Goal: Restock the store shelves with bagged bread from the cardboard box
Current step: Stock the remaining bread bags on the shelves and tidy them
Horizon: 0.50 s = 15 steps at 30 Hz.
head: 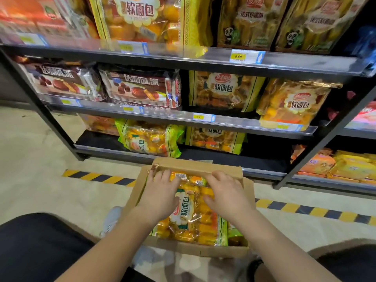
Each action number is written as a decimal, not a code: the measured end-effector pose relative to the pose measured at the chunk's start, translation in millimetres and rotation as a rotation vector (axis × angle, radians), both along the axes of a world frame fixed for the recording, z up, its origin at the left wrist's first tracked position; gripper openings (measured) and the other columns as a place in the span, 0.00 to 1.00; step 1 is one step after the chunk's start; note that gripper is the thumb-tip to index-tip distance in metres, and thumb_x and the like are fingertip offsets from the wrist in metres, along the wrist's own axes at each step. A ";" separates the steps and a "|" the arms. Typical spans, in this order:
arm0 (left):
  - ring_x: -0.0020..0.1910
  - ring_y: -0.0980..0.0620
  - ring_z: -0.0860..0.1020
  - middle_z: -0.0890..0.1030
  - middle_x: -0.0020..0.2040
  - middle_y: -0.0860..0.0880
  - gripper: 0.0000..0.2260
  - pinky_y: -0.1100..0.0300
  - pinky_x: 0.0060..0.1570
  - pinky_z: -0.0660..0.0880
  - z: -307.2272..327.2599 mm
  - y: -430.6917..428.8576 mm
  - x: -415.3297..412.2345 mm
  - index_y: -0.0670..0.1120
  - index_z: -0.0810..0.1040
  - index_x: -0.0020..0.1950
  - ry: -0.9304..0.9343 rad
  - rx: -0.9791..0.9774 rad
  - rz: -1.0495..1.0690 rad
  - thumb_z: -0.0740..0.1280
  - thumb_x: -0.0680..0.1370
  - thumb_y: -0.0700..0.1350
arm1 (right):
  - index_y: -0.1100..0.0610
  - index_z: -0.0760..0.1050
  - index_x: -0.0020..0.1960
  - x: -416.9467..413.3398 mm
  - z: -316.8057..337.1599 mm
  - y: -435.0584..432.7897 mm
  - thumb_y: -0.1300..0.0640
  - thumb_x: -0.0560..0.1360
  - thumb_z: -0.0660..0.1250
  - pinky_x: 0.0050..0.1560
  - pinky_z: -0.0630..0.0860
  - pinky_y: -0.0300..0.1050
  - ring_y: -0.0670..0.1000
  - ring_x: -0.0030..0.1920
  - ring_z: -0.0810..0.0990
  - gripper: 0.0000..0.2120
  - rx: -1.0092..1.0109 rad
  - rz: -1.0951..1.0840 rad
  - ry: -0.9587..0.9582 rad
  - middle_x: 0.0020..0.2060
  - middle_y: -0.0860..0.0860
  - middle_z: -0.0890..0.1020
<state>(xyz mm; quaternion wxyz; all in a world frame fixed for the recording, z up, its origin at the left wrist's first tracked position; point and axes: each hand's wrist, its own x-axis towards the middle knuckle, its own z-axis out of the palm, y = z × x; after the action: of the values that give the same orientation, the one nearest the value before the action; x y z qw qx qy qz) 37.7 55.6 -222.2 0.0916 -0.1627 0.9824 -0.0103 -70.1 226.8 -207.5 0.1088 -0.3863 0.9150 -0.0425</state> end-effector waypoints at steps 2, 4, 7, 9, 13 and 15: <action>0.79 0.41 0.61 0.63 0.79 0.43 0.25 0.39 0.79 0.51 -13.5 -3.9 5.8 0.53 0.64 0.78 -0.049 0.002 0.014 0.62 0.82 0.56 | 0.47 0.63 0.78 1.4 -12.6 0.4 0.43 0.79 0.65 0.72 0.66 0.54 0.56 0.71 0.69 0.29 0.030 -0.006 -0.019 0.72 0.52 0.69; 0.80 0.41 0.59 0.61 0.80 0.42 0.25 0.39 0.79 0.52 -26.5 -6.3 9.6 0.52 0.63 0.79 -0.119 0.011 0.034 0.61 0.82 0.54 | 0.47 0.61 0.78 3.0 -25.8 2.1 0.43 0.79 0.66 0.73 0.65 0.55 0.57 0.73 0.68 0.30 0.088 -0.005 -0.045 0.74 0.53 0.68; 0.80 0.39 0.58 0.59 0.81 0.41 0.26 0.38 0.78 0.54 -42.8 -5.3 9.4 0.51 0.62 0.79 -0.200 0.044 0.049 0.62 0.82 0.53 | 0.47 0.60 0.79 4.9 -44.6 5.0 0.43 0.79 0.66 0.75 0.62 0.57 0.59 0.76 0.65 0.32 0.162 -0.015 -0.110 0.77 0.54 0.64; 0.80 0.39 0.57 0.59 0.81 0.41 0.26 0.37 0.78 0.53 -51.3 -4.6 6.9 0.51 0.62 0.80 -0.224 0.061 0.045 0.63 0.82 0.52 | 0.47 0.61 0.79 4.9 -55.2 6.5 0.43 0.79 0.66 0.76 0.61 0.58 0.59 0.76 0.64 0.31 0.179 -0.030 -0.130 0.77 0.54 0.64; 0.80 0.39 0.58 0.59 0.81 0.41 0.27 0.37 0.78 0.53 -66.1 -10.7 7.1 0.51 0.62 0.79 -0.290 0.066 0.064 0.63 0.82 0.55 | 0.47 0.61 0.78 1.6 -69.5 3.8 0.44 0.80 0.65 0.75 0.62 0.57 0.59 0.75 0.66 0.29 0.195 -0.048 -0.164 0.75 0.54 0.66; 0.80 0.39 0.58 0.57 0.82 0.41 0.27 0.39 0.78 0.55 -73.5 -15.0 8.7 0.52 0.61 0.79 -0.338 0.084 0.098 0.62 0.82 0.56 | 0.47 0.62 0.78 -0.3 -78.3 2.6 0.45 0.80 0.65 0.75 0.63 0.57 0.58 0.75 0.66 0.28 0.203 -0.066 -0.187 0.75 0.54 0.66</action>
<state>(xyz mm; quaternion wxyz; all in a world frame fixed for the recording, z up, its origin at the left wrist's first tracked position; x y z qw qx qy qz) 46.4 40.6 -295.7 0.2627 -0.2025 0.9433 0.0077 -70.4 229.4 -285.7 0.2306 -0.3375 0.9126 0.0107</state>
